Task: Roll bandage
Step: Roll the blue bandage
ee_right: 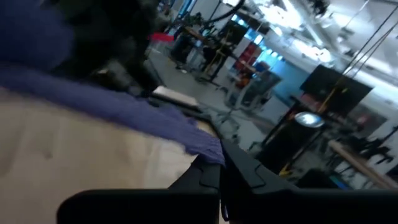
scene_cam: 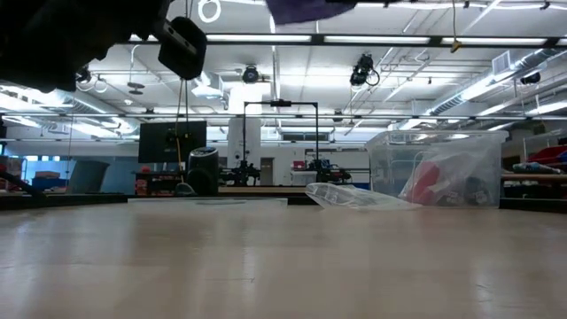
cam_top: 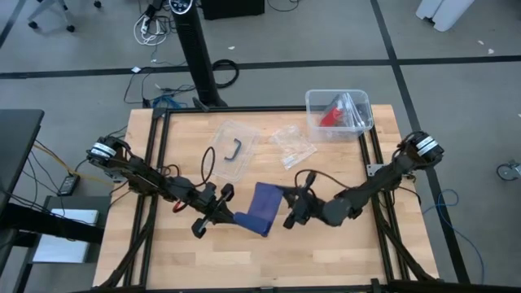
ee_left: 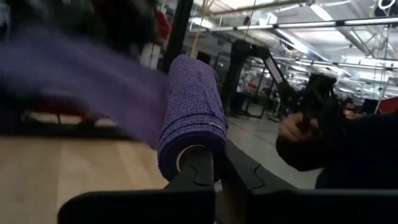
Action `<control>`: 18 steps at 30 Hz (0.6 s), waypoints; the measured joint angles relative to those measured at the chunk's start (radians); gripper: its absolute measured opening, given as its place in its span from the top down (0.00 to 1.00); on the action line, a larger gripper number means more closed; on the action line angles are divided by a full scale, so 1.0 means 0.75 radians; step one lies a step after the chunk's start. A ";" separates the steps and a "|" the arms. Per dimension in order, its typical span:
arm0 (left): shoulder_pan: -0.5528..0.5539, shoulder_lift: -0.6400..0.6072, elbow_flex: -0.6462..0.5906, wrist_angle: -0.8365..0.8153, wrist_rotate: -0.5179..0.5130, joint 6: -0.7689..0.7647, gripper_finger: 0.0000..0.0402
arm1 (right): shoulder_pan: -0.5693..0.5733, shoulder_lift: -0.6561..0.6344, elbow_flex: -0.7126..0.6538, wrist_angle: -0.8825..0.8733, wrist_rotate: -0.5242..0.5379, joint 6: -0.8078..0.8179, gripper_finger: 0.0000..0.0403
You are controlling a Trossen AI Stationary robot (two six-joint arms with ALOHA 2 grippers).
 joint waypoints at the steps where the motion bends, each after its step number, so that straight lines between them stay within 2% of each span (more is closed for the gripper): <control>1: 0.000 0.000 0.000 -0.015 0.002 -0.013 0.98 | -0.008 -0.024 0.000 0.004 -0.003 -0.034 1.00; 7: 0.001 -0.001 0.001 -0.123 -0.012 -0.051 0.98 | -0.050 -0.126 -0.001 0.002 -0.083 -0.136 1.00; 12: 0.001 -0.001 0.002 -0.159 -0.029 -0.040 0.98 | -0.059 -0.142 0.012 -0.005 -0.083 -0.166 1.00; 18: -0.008 -0.001 0.001 -0.009 0.005 0.066 0.98 | -0.022 -0.129 0.041 -0.222 -0.024 0.032 1.00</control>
